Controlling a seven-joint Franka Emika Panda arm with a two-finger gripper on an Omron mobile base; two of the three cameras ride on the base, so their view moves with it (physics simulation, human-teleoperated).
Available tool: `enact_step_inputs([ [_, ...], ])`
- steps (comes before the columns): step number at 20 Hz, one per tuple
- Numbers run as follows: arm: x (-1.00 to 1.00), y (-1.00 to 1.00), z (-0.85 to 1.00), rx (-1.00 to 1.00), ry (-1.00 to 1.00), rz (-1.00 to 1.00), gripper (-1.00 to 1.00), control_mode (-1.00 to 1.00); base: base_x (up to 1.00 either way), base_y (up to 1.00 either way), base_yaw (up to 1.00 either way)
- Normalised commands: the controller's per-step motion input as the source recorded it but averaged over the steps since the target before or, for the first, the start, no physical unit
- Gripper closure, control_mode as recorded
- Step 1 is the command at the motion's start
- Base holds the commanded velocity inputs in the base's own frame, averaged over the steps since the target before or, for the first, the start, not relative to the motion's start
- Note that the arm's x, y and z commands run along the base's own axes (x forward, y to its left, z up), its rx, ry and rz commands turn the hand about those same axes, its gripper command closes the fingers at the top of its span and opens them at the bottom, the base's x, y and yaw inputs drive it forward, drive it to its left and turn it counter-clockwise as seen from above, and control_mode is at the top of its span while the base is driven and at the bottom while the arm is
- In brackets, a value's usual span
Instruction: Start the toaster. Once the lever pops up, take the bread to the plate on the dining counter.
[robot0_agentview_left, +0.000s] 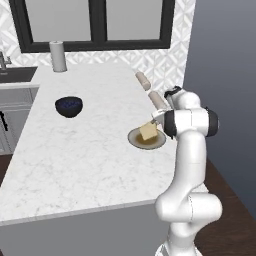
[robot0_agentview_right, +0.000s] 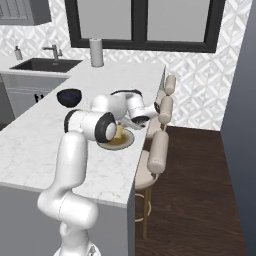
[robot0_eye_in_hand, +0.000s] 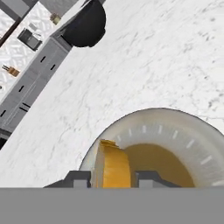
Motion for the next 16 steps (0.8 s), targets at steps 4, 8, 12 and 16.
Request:
enact_step_inputs([
  [4,-0.02,-0.02,-0.11,-0.11,-0.25,0.0,-1.0,-1.0,0.0,0.0,0.0],
  [8,-0.02,-0.19,0.22,-0.12,-0.3,0.0,-1.0,-1.0,0.0,0.0,0.0],
  [12,-0.19,-0.19,0.67,-0.14,-0.28,0.0,-1.0,-1.0,0.0,0.0,0.0],
  [16,-0.42,0.0,0.85,-0.22,-0.27,0.0,-1.0,-1.0,0.0,0.0,0.0],
])
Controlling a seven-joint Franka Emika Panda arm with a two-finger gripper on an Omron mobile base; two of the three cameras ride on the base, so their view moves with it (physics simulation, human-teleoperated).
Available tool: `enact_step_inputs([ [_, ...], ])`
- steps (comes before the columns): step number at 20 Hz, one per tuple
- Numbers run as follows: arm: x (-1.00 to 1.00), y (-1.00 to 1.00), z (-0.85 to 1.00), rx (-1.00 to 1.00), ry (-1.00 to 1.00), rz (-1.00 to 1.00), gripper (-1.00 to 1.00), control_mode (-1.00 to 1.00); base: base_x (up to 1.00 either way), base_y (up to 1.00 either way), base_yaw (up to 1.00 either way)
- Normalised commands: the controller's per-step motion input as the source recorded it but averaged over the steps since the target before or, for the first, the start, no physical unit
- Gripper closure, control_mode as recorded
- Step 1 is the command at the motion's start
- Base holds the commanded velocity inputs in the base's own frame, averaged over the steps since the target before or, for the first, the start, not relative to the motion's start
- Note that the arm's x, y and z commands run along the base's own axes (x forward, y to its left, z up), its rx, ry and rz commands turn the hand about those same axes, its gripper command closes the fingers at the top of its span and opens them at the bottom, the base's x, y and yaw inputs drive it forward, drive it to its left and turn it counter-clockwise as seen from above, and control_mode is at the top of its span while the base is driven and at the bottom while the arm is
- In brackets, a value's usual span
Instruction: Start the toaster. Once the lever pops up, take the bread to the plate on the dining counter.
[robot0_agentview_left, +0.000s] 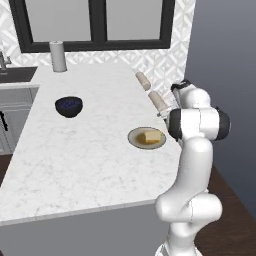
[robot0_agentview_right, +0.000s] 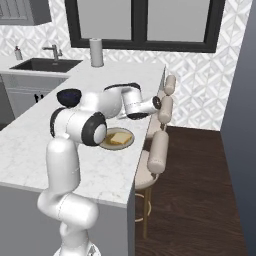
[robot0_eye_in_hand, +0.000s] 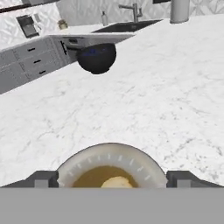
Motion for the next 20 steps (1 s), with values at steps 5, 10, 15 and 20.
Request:
enact_step_inputs([
  [5,-0.89,0.42,0.99,-0.45,-0.2,0.01,-1.0,-1.0,0.0,0.0,0.0],
  [10,-1.0,0.57,0.81,-0.5,-0.2,0.0,-1.0,-1.0,0.0,0.0,0.0],
  [15,-1.0,0.81,0.35,-0.36,-0.17,0.0,-1.0,-1.0,0.0,0.0,0.0],
  [20,-0.61,0.45,0.02,-0.11,-0.07,0.0,-1.0,-1.0,0.0,0.0,0.0],
])
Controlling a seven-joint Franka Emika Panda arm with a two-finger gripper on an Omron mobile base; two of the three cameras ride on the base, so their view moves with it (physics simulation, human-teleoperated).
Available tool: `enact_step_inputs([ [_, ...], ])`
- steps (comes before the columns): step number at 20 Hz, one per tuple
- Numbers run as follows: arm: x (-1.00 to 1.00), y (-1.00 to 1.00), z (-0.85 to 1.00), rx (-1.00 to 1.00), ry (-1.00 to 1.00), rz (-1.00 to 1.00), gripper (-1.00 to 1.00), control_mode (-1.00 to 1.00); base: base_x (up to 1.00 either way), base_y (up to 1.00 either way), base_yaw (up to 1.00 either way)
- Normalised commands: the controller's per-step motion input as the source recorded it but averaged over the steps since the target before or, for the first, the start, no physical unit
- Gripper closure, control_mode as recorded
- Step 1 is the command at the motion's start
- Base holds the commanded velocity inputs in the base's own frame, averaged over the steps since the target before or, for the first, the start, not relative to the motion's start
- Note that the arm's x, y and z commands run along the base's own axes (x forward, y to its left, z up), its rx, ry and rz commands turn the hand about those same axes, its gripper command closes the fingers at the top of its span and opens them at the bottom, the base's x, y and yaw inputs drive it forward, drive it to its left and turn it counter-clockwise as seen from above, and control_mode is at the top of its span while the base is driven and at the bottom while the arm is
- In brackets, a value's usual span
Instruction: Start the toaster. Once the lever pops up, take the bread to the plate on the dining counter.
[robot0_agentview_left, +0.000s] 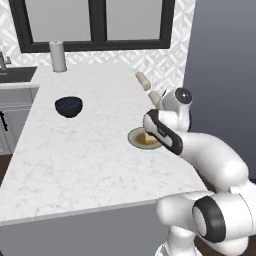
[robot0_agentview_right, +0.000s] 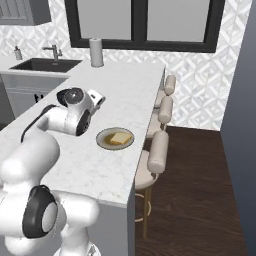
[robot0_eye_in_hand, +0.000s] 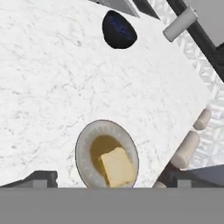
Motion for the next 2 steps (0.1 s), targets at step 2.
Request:
enact_step_inputs([
  [2,0.0,0.0,0.0,0.0,0.0,0.0,-1.0,-1.0,0.0,0.0,0.0],
])
